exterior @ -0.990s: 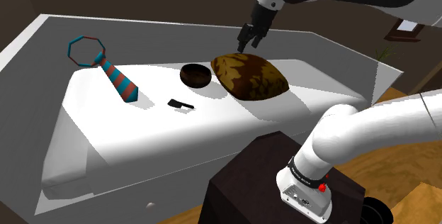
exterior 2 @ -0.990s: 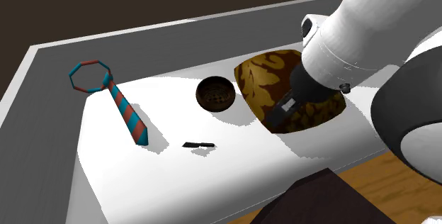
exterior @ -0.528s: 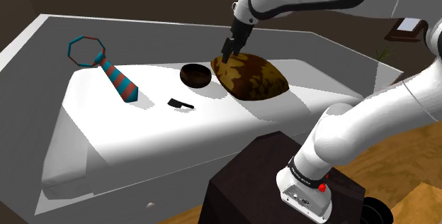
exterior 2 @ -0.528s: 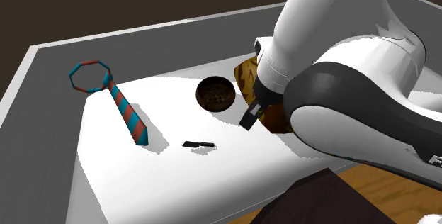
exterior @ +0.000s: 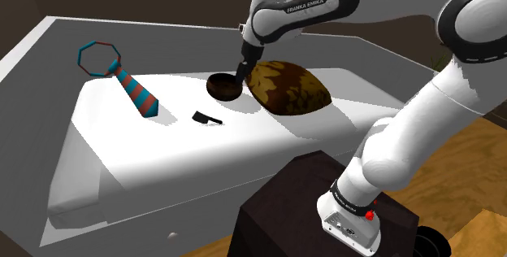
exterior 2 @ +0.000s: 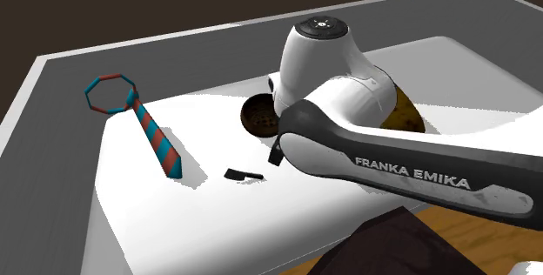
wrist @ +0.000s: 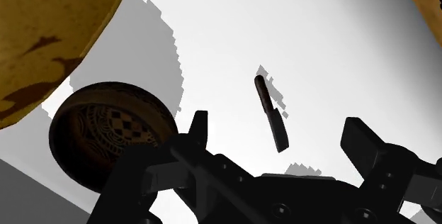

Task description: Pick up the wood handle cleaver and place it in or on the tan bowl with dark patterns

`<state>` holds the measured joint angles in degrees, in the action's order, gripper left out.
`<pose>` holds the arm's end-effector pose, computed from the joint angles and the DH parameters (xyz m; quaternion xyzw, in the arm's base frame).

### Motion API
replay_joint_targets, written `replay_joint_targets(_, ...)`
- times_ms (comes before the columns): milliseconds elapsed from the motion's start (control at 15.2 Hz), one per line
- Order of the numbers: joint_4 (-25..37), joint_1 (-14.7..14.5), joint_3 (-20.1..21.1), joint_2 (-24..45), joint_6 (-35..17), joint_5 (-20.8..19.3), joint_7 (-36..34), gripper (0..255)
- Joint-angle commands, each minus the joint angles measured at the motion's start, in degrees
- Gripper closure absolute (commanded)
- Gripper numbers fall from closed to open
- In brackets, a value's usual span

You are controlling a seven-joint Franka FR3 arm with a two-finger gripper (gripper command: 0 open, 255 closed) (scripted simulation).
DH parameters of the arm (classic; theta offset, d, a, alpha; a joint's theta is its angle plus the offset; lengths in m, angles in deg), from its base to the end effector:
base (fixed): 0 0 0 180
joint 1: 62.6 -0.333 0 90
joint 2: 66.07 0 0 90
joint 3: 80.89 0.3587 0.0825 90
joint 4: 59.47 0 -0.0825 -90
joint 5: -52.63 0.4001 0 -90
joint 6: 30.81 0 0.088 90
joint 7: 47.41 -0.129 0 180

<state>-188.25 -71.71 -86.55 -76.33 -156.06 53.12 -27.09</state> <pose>0.5100 0.0297 0.4639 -0.9772 -0.2036 -0.0594 0.0038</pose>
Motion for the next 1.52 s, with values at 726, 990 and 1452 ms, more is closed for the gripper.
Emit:
replay_joint_targets(726,13.9,-2.4,2.9,26.8,-7.6,4.9,17.6,0)
replay_joint_targets(990,19.3,-2.7,4.6,34.6,-8.4,5.0,21.7,0)
replay_joint_targets(1452,18.8,-2.8,4.8,38.3,-12.5,5.3,21.9,0)
